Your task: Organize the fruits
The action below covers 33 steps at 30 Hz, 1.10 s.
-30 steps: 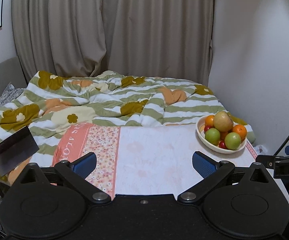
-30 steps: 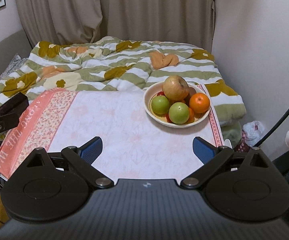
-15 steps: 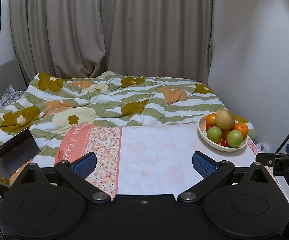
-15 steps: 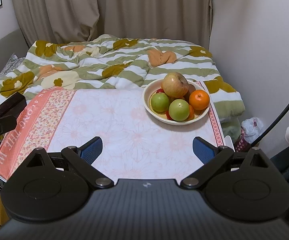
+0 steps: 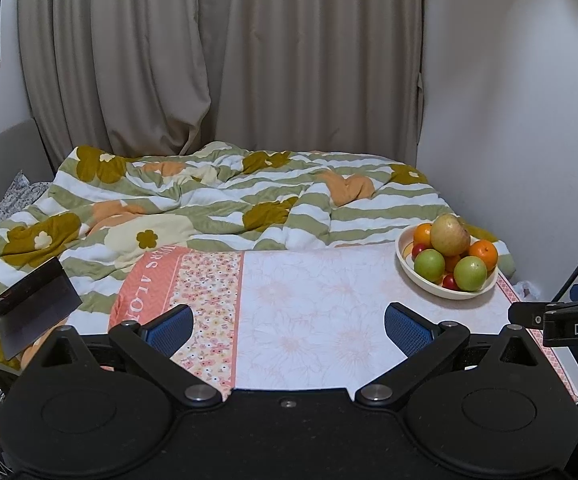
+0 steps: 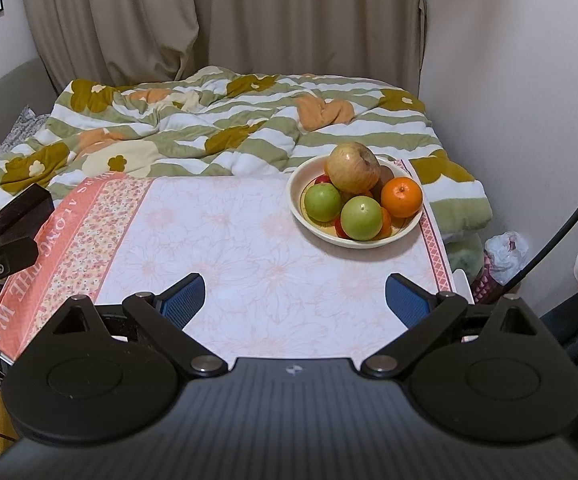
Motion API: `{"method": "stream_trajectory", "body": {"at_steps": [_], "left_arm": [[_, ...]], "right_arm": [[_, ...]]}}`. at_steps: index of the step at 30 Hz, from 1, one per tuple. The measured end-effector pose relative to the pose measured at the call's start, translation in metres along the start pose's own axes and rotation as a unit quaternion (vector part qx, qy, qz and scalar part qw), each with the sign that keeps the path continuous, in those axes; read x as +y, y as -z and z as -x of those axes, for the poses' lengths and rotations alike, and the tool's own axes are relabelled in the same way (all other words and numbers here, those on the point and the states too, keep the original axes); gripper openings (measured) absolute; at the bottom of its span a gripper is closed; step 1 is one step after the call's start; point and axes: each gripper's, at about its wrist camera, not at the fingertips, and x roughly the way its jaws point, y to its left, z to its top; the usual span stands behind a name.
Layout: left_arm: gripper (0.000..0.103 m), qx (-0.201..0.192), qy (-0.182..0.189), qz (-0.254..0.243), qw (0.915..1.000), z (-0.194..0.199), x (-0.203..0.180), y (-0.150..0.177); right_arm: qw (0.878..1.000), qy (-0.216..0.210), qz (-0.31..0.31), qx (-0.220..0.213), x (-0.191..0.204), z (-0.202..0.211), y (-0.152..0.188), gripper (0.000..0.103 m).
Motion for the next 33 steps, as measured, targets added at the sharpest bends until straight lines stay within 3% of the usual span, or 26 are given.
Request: {"method": "stream_trajectory", "body": {"at_steps": [25, 33], "left_arm": [[0.103, -0.003, -0.012, -0.004, 0.9999, 0.005, 0.002, -0.001], [0.103, 0.016, -0.005, 0.007, 0.9998, -0.001, 0.011, 0.002]], "right_arm": [[1.000, 0.003, -0.004, 0.004, 0.003, -0.002, 0.003, 0.103], [1.000, 0.006, -0.008, 0.003, 0.004, 0.002, 0.000, 0.103]]}}
